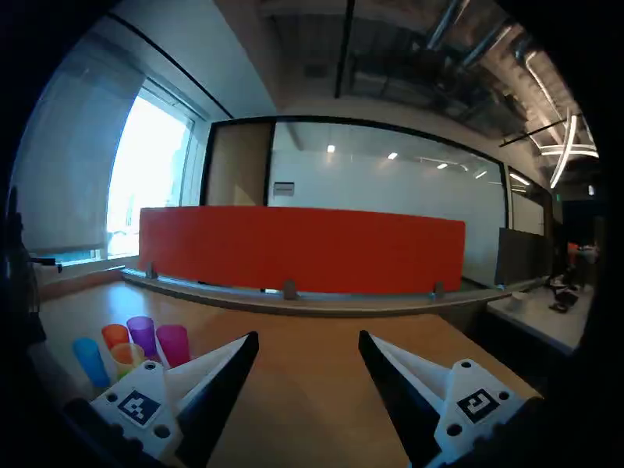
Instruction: Pour water
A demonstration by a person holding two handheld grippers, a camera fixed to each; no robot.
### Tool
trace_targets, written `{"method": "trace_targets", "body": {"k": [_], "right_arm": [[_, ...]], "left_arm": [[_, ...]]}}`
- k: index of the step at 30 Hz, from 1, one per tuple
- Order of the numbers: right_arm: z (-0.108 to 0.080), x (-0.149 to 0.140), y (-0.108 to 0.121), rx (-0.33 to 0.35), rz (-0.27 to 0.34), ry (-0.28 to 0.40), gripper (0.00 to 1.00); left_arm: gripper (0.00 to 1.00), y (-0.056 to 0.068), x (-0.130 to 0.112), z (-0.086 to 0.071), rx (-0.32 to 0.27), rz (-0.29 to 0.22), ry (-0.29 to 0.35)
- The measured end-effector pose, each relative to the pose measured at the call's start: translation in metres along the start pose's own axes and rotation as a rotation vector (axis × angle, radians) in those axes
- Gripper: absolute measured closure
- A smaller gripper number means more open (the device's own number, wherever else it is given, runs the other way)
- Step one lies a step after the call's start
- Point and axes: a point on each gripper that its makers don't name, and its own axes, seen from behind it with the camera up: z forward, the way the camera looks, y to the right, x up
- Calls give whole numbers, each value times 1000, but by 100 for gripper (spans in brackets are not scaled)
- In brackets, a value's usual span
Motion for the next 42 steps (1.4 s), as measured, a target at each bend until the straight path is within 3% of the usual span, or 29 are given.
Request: {"method": "trace_targets", "body": {"k": [8,14,23,26,32,42], "right_arm": [[4,53,-14,44,-15,25,1],[6,84,-20,71,-8,37,1],[10,84,-29,130,30,9,1],[10,83,-35,172,36,3,1],[6,90,-62,324,52,5,1],[-11,100,-112,562,32,15,1]], "left_arm": [[2,2,51,0,-43,-35,-2],[2,16,75,0,-112,-63,-25],[2,39,87,0,-229,-83,-43],[2,43,85,1,-267,-81,-52],[2,57,77,1,-354,-78,-70],[2,89,88,-5,-545,-140,-56]]}}
